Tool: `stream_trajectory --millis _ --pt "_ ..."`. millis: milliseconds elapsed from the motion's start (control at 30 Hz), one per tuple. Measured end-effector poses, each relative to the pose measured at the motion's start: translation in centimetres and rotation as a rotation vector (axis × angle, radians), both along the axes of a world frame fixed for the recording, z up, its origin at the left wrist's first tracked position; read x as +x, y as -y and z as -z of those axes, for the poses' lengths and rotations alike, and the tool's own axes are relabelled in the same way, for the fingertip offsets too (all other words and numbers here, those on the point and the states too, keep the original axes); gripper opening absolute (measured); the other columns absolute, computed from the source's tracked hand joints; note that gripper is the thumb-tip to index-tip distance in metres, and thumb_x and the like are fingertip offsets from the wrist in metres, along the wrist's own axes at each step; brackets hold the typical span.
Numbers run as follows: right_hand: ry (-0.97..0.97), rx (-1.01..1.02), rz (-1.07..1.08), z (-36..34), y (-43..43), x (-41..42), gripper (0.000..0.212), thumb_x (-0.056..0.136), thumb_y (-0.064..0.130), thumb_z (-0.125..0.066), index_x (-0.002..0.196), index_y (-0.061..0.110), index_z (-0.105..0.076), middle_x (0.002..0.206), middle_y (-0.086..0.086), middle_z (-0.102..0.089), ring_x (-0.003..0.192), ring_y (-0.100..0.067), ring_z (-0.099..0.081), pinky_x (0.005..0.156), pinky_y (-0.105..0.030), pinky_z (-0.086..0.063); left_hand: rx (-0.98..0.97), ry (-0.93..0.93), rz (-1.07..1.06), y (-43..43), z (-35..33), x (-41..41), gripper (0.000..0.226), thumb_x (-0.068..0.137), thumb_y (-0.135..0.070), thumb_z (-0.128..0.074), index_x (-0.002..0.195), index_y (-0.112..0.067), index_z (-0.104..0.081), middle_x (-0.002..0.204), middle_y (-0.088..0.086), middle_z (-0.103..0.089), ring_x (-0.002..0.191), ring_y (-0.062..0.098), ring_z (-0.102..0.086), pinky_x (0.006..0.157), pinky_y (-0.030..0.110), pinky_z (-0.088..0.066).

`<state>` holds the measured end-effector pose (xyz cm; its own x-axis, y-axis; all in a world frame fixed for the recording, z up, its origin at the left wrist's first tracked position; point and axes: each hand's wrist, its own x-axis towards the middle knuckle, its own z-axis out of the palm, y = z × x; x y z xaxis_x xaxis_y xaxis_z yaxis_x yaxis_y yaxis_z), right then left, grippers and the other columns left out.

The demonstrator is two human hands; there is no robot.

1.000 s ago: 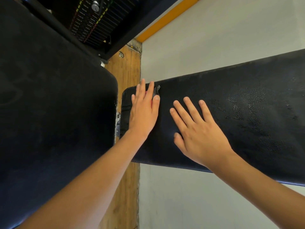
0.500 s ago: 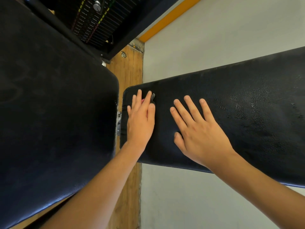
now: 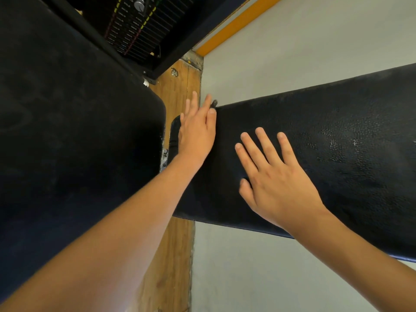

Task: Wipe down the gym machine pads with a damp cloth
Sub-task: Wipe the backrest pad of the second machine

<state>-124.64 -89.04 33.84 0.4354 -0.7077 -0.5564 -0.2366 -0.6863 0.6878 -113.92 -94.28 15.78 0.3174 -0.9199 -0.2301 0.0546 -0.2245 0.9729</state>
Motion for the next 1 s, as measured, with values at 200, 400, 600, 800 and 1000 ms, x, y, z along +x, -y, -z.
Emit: stream_trajectory --millis 200,400,600,800,1000 --pt "-0.006 -0.006 -0.006 0.1 -0.2 -0.2 0.072 0.103 0.049 -0.009 0.163 0.009 -0.006 0.171 -0.017 -0.001 0.157 -0.039 0.006 0.125 -0.06 0.0 -0.004 -0.007 0.011 -2.6 -0.2 -1.0 0.049 0.112 -0.036 -0.029 0.161 -0.029 -0.029 0.172 0.001 -0.01 0.158 0.022 -0.009 0.123 0.052 -0.022" --pt "-0.007 -0.004 0.004 0.0 -0.2 -0.3 0.072 0.103 0.049 -0.004 0.163 0.01 0.001 0.17 -0.017 0.005 0.157 -0.039 0.012 0.125 -0.06 0.002 0.014 -0.059 0.016 -10.3 -0.3 -4.5 0.05 0.112 -0.04 -0.028 0.161 -0.034 -0.023 0.172 -0.01 -0.003 0.158 0.013 -0.004 0.126 0.049 -0.021" --pt "0.009 -0.005 0.01 0.1 -0.2 0.1 0.073 0.101 0.049 -0.006 0.163 0.01 -0.004 0.171 -0.016 0.001 0.157 -0.038 0.008 0.125 -0.06 0.0 0.027 0.022 -0.007 -6.7 0.5 -3.3 0.051 0.111 -0.038 -0.027 0.162 -0.029 -0.021 0.172 0.0 -0.003 0.158 0.017 0.007 0.125 0.043 0.008" --pt "0.002 -0.016 0.003 0.2 -0.1 -0.1 0.073 0.101 0.049 -0.004 0.163 0.011 -0.003 0.171 -0.015 0.001 0.157 -0.037 0.008 0.125 -0.059 0.0 0.013 -0.024 0.0 -4.4 0.7 -2.2 0.052 0.112 -0.036 -0.027 0.163 -0.026 -0.02 0.172 0.001 -0.004 0.158 0.016 0.003 0.128 0.046 -0.001" --pt "-0.001 -0.023 -0.009 0.3 -0.2 -0.2 0.072 0.103 0.05 -0.005 0.163 0.011 -0.003 0.171 -0.015 0.0 0.157 -0.037 0.008 0.125 -0.059 0.0 0.003 -0.06 0.03 -9.7 0.2 -4.0 0.054 0.112 -0.036 -0.028 0.163 -0.024 -0.013 0.172 -0.005 0.0 0.158 0.011 0.0 0.128 0.048 -0.016"
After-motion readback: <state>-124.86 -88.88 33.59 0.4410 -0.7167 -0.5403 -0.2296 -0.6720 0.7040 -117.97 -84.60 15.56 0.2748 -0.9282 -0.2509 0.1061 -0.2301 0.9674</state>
